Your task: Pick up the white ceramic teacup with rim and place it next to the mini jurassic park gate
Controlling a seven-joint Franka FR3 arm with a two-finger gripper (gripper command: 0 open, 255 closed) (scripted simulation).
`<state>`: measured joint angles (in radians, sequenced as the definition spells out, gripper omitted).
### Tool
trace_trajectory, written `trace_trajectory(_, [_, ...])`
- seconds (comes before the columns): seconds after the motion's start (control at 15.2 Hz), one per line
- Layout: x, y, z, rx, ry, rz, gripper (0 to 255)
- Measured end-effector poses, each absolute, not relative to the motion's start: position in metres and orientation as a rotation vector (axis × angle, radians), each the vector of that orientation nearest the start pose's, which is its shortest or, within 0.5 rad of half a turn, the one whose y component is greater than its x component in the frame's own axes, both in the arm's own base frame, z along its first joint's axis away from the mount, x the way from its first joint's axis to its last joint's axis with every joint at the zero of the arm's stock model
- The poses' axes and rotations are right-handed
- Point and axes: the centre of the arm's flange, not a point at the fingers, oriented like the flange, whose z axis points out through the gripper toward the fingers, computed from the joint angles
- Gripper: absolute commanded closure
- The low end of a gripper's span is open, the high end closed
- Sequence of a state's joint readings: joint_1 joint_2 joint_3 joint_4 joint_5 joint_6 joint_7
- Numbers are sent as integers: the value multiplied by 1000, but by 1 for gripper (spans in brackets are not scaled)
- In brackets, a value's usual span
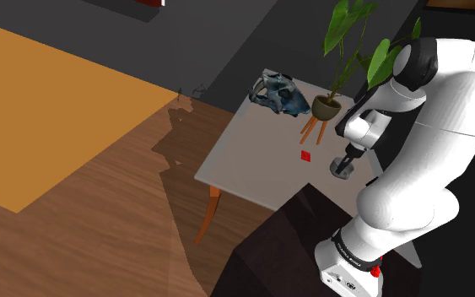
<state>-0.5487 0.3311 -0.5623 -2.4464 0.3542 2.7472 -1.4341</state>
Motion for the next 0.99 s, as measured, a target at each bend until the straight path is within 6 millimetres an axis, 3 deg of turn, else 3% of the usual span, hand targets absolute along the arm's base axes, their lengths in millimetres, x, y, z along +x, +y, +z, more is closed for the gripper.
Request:
trace_trajectory(0.26, [191,-447,193,-3195,-40,28,0])
trace_trajectory(0.59, [193,-446,237,-3197,-40,26,0])
trace_trajectory(0.99, [192,-444,243,-3195,-40,28,0])
